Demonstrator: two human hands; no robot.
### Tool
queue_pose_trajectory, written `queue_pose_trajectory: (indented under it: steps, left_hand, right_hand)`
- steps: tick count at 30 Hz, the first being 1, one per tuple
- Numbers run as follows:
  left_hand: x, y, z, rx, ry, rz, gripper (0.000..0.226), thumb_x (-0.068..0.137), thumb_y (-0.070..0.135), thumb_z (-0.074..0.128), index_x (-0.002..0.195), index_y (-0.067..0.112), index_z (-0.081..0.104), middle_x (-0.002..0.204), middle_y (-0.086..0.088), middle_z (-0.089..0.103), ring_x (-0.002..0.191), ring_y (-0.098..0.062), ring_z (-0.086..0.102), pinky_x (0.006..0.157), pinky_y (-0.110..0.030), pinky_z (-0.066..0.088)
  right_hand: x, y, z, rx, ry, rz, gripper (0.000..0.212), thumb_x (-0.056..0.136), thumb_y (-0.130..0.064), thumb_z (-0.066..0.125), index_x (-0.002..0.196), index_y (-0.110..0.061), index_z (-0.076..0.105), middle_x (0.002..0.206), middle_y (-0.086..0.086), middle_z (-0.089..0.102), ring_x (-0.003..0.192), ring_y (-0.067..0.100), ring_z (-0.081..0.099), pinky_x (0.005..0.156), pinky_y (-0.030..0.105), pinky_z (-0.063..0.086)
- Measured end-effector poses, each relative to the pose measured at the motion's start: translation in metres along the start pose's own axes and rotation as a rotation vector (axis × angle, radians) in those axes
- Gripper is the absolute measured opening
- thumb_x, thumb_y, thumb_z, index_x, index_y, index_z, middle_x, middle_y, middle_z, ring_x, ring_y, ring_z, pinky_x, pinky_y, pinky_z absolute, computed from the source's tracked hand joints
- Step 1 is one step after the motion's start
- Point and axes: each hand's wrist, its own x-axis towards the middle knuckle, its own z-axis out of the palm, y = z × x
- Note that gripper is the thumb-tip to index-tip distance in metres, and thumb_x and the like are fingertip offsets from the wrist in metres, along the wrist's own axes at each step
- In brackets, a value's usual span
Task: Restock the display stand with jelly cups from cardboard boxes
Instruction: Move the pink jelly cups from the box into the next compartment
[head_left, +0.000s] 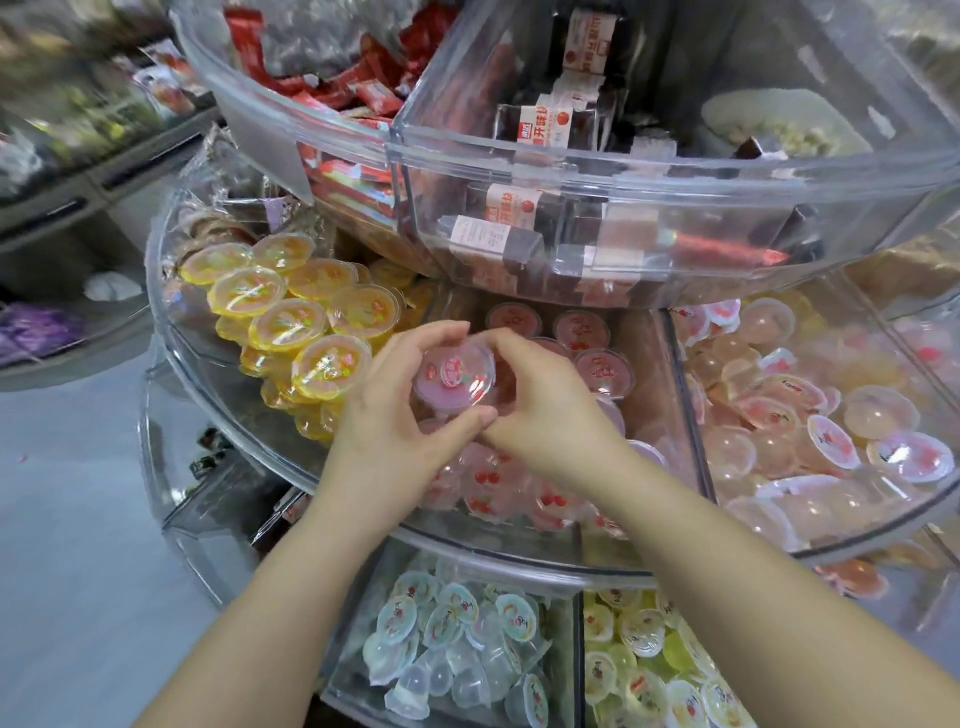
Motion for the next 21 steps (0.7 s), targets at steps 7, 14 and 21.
queue_pose_trajectory:
  steps: [7, 14, 21]
  left_hand:
    - [-0.011, 0.001, -0.001, 0.170, 0.003, 0.006, 0.060, 0.075, -0.002, 0.068, 0.119, 0.032, 0.047, 0.116, 0.024, 0.049, 0.111, 0.006, 0.046, 0.096, -0.006, 0.034]
    - [-0.005, -0.008, 0.005, 0.411, -0.023, 0.065, 0.061, 0.072, -0.016, 0.054, 0.125, 0.012, 0.054, 0.121, 0.010, 0.050, 0.124, -0.005, 0.036, 0.104, -0.003, 0.016]
    - [0.000, -0.010, 0.002, 0.343, -0.018, 0.055, 0.066, 0.069, -0.021, 0.048, 0.127, 0.012, 0.052, 0.122, 0.006, 0.051, 0.117, 0.006, 0.036, 0.100, 0.002, 0.019]
  right_hand:
    - [0.012, 0.017, 0.001, 0.042, -0.073, 0.027, 0.049, 0.070, -0.016, 0.071, 0.116, -0.023, 0.056, 0.113, -0.008, 0.065, 0.100, 0.003, 0.057, 0.079, 0.011, 0.042]
    - [0.011, 0.016, 0.013, -0.004, 0.065, 0.011, 0.041, 0.064, -0.024, 0.076, 0.099, -0.025, 0.054, 0.093, -0.009, 0.061, 0.085, 0.009, 0.057, 0.063, 0.016, 0.041]
    - [0.014, 0.023, 0.016, 0.047, 0.060, 0.022, 0.045, 0.068, -0.023, 0.076, 0.103, -0.031, 0.049, 0.084, -0.022, 0.054, 0.074, 0.000, 0.053, 0.065, 0.001, 0.039]
